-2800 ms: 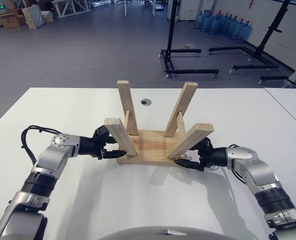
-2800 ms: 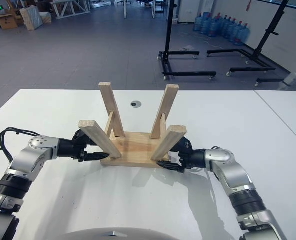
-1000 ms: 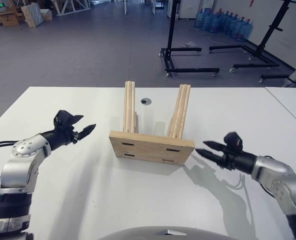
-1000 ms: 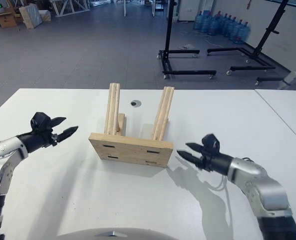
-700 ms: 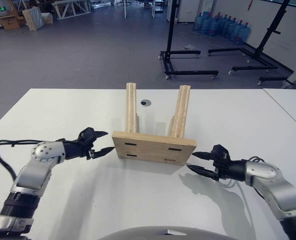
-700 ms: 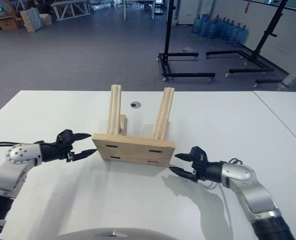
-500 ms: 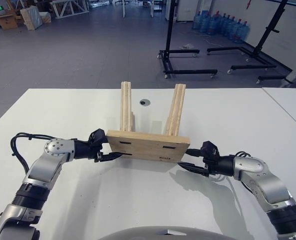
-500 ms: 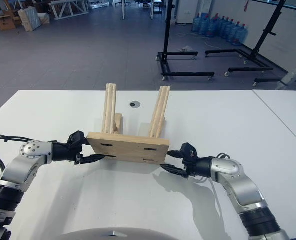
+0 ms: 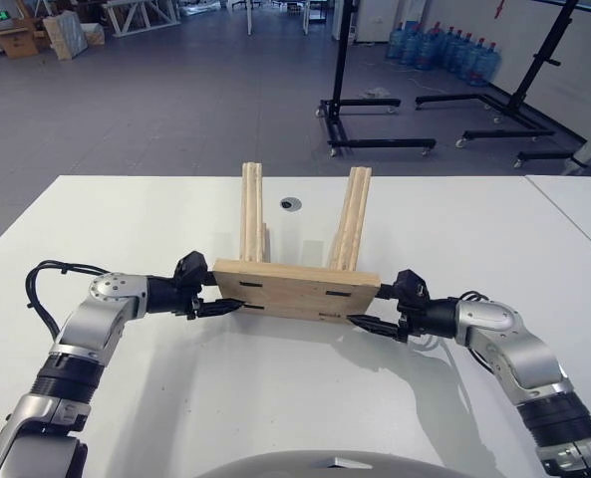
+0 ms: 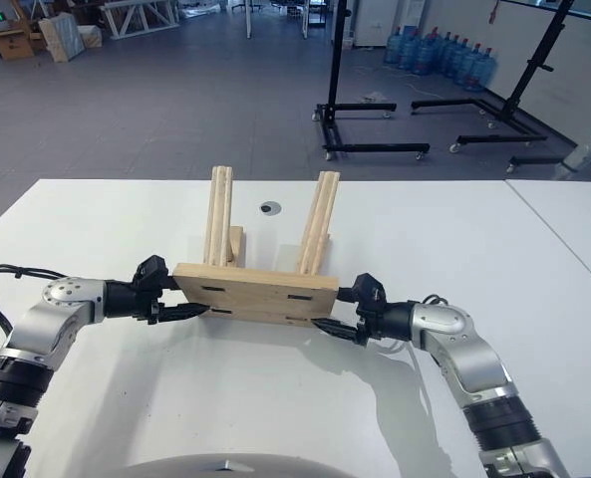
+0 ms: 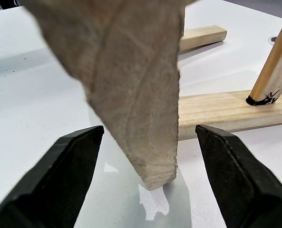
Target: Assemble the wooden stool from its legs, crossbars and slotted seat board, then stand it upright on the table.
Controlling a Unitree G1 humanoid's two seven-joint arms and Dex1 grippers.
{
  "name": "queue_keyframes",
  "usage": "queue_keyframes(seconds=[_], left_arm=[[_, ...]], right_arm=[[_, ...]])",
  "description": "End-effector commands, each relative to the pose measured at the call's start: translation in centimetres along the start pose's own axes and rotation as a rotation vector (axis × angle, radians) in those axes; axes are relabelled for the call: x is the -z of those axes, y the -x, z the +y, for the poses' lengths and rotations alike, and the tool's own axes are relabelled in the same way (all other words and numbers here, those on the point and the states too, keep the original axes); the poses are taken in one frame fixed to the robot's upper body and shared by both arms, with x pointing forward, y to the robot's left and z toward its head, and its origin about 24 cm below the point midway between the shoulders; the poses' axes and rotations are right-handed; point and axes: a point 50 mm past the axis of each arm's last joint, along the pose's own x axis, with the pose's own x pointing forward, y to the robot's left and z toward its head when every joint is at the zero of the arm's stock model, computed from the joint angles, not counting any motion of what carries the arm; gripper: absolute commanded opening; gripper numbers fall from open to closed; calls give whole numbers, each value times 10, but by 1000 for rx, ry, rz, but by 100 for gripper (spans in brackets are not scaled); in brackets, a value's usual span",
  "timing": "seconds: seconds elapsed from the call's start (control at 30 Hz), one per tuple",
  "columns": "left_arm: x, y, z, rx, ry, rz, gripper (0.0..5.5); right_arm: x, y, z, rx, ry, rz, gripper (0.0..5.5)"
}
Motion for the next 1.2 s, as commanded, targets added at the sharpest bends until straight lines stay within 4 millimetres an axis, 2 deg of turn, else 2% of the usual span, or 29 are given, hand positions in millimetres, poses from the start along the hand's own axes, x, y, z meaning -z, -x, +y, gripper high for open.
queue_keyframes(seconds=[0.03,0.17,0.27,0.4,0.5,0.6,0.7,0.77,0.83,0.97,1.03,1.2], left_arm=[[-7,-9,1,39,21,-13,273],[-3,-8,1,68,47,12,225],[1,-7,2,74,66,33,213],[0,-6,-4,120,169,5,213],[-32,-3,-19,223,287,-144,213],[-79,10,-44,353,368,-314,213],[-114,20,-47,346,431,-491,212],[-134,25,-41,268,468,-607,211],[-156,32,-29,182,481,-705,210],[-182,25,-6,25,607,-798,204],[-187,15,4,-70,715,-811,204],[-180,2,18,-182,899,-804,283]], right_arm=[[-7,-8,-7,-25,23,-4,338],[-6,-14,-11,-50,6,-3,267],[-4,-15,-11,-58,-15,-1,224],[-7,-14,-9,-117,-163,-26,213],[-44,-5,10,-264,-349,-194,212],[-92,14,24,-384,-508,-455,212],[-130,31,36,-438,-602,-645,205],[-153,35,34,-400,-662,-778,199],[-170,35,20,-292,-720,-890,191],[-176,23,-7,-51,-888,-947,181],[-177,17,-17,58,-921,-937,181],[-177,11,-32,185,-943,-927,273]])
